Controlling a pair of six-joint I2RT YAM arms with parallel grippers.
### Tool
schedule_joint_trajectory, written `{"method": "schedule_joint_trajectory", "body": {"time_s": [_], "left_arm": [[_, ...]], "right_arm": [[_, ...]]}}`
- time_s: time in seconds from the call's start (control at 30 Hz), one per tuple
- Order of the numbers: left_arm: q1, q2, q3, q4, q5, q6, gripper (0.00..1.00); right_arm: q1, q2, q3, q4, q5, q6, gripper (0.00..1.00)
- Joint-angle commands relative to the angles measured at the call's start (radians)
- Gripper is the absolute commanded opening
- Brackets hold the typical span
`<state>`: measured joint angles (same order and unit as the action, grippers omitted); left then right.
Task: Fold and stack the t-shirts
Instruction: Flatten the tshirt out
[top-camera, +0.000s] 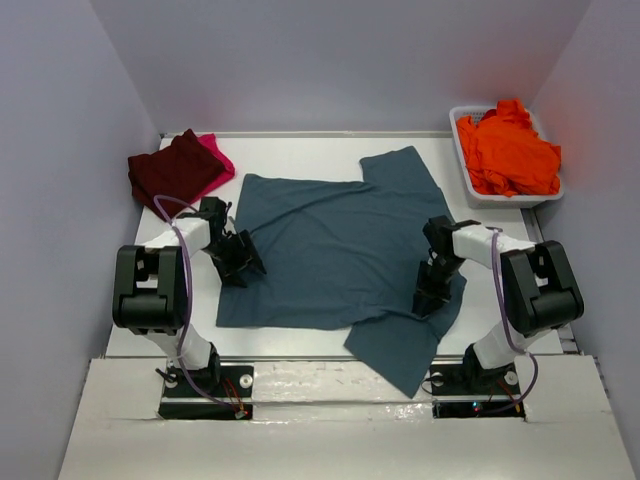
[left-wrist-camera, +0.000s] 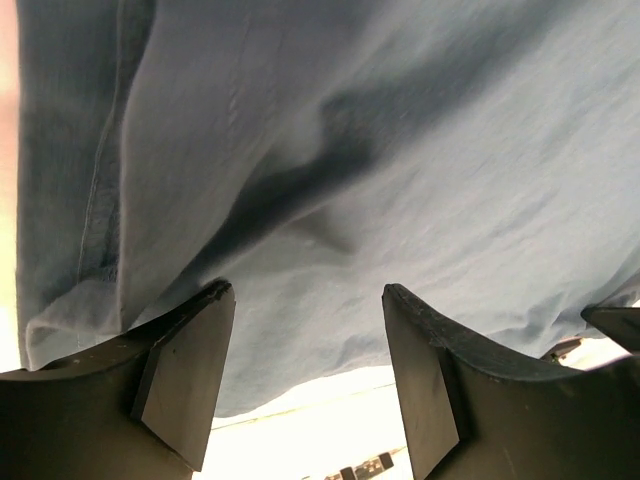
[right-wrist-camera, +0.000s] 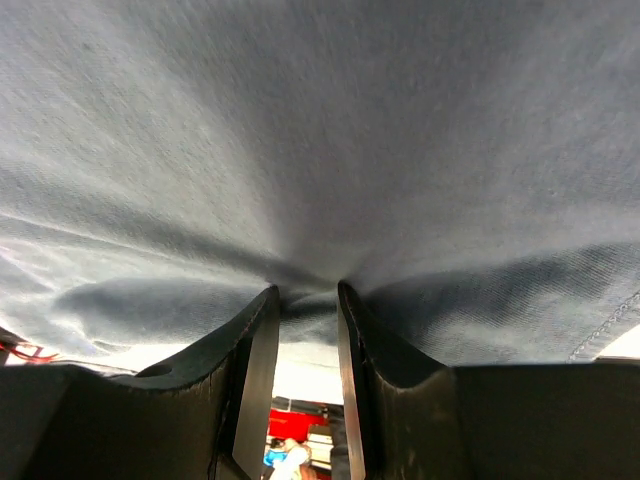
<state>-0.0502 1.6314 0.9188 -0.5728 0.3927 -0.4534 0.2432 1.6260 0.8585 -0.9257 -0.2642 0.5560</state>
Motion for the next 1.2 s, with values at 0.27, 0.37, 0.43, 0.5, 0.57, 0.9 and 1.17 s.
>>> {"method": "schedule_joint_trajectory", "body": {"time_s": [0.27,0.37,0.43,0.5,0.57,0.9,1.17], "left_arm": [[0.004,-0.136,-0.126,-0.024,0.031,-0.010,0.73],[0.013,-0.165,-0.159,-0.038,0.031,-0.010,0.73],[0.013,-0.195,-0.172,-0.045,0.034,-0.013,0.73],[0.013,-0.217,-0.176,-0.065,0.031,-0.018,0.73],[0.013,-0.248,-0.172,-0.076,0.028,-0.021,0.73],[0.013,-0.148,0.217,-0.141,-0.133,0.042,0.73],[0.013,0.212,0.757,-0.114,-0.157,0.067,0.72]], "right_arm": [[0.005,-0.136,-0.116,-0.068,-0.004,0.021,0.36],[0.005,-0.158,-0.119,-0.084,-0.010,0.019,0.36],[0.005,-0.187,-0.124,-0.091,-0.013,0.025,0.36],[0.005,-0.205,-0.125,-0.104,-0.015,0.031,0.36],[0.005,-0.224,-0.115,-0.117,-0.009,0.035,0.36],[0.005,-0.209,0.166,-0.078,0.066,0.045,0.36],[0.005,0.106,0.616,-0.008,0.181,0.005,0.42]]}}
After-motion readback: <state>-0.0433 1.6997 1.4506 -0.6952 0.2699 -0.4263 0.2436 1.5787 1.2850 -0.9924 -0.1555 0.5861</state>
